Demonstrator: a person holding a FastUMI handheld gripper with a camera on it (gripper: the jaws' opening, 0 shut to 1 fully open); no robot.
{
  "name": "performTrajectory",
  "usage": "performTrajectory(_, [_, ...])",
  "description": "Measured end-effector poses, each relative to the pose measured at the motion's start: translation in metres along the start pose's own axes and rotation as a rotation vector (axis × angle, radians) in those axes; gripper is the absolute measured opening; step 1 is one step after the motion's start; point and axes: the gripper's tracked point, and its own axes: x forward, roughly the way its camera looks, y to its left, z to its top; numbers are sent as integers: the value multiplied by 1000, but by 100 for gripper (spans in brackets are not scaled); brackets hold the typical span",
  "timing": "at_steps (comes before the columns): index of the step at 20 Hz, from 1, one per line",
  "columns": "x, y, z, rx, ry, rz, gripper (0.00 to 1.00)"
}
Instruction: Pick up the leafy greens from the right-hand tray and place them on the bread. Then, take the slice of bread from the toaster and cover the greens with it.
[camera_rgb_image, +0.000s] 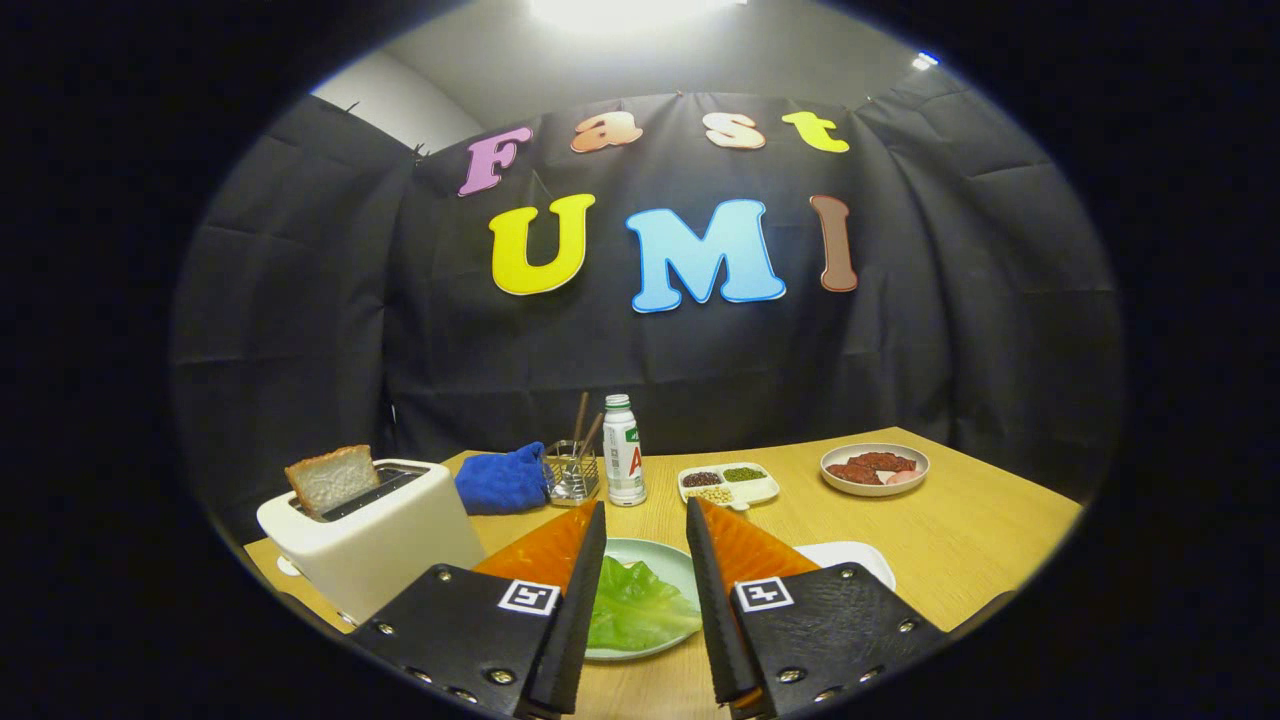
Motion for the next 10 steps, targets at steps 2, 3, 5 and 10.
performTrajectory(2, [-1, 16, 3, -21, 5, 9, 49])
performTrajectory(3, [-4, 25, 5, -32, 0, 11, 49])
performTrajectory(5, [-10, 49, 9, -48, -16, 28, 50])
performTrajectory(10, [-19, 98, 8, -77, -13, 98, 49])
